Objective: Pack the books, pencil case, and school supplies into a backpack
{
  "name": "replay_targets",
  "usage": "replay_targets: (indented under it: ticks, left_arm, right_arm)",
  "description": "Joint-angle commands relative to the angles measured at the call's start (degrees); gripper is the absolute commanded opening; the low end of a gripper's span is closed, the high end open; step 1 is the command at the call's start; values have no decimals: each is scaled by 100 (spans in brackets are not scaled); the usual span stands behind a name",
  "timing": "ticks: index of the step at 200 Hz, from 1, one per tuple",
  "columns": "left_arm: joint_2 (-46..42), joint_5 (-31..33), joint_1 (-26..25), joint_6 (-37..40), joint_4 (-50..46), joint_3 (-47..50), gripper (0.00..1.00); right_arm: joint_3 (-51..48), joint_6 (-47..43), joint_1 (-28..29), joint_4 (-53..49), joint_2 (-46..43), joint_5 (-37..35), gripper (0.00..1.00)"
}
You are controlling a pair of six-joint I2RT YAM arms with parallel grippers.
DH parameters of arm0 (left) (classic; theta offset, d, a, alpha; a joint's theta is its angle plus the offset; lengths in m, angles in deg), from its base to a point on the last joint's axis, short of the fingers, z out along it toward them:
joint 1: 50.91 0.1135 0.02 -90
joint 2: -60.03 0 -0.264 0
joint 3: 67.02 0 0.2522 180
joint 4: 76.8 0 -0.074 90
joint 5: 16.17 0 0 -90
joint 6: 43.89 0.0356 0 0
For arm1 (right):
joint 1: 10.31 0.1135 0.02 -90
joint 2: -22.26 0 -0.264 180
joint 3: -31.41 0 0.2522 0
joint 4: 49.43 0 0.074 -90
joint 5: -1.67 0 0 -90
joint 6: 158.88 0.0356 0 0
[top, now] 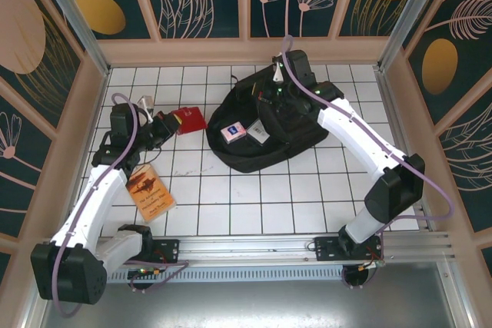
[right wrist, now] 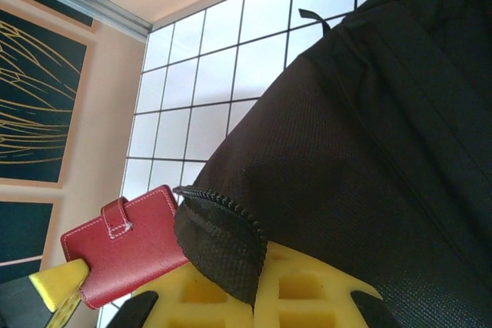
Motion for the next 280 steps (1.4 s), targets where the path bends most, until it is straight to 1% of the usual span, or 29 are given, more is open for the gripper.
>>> replay_targets:
  ticks: [1, 19, 58, 83, 120, 136, 174, 207, 227, 243, 258, 265, 280]
  left_arm:
    - [122, -581, -42, -353, 717, -29, 0]
    - [242, -759, -209, -655, 1272, 72, 0]
    - [951, -428, -1068, -972, 2105, 167, 0]
    - [1476, -226, -1298, -1277, 2676, 310, 0]
    - [2414, -148, -1562, -1934, 4244, 395, 0]
    - [3016, -223, -1729, -2167, 4920, 158, 0]
    - [4510, -145, -1977, -2602, 5858, -568, 0]
    - [5557, -312, -2324, -2925, 6379, -1430, 0]
    - [5910, -412, -2495, -2986, 6241, -1832, 0]
    - [5872, -285, -2492, -2897, 5905, -1819, 24]
    - [5664, -63, -2489, -2478, 5155, -1854, 42]
    - [5567, 9, -2489, -2332, 4890, -1883, 47]
    - [5376, 104, -2482, -2090, 4392, -1911, 51]
  right_arm:
    - [325, 87, 37, 198, 72, 204, 0]
    - [343, 216, 40, 334, 126, 376, 0]
    - [470, 498, 83, 528, 203, 414, 0]
    - [759, 674, 102, 435, 343, 337, 0]
    - [845, 1011, 125, 720, 404, 544, 0]
    - [838, 1161, 162, 857, 445, 624, 0]
    - [932, 1415, 307, 1072, 611, 832, 0]
    - [1123, 1402, 417, 1019, 778, 847, 0]
    - [1144, 1390, 410, 974, 798, 813, 0]
    - [1168, 1321, 392, 878, 796, 734, 0]
    - [1138, 1289, 368, 845, 777, 699, 0]
    - [1122, 1266, 358, 845, 762, 690, 0]
    - [1116, 1211, 347, 812, 748, 604, 0]
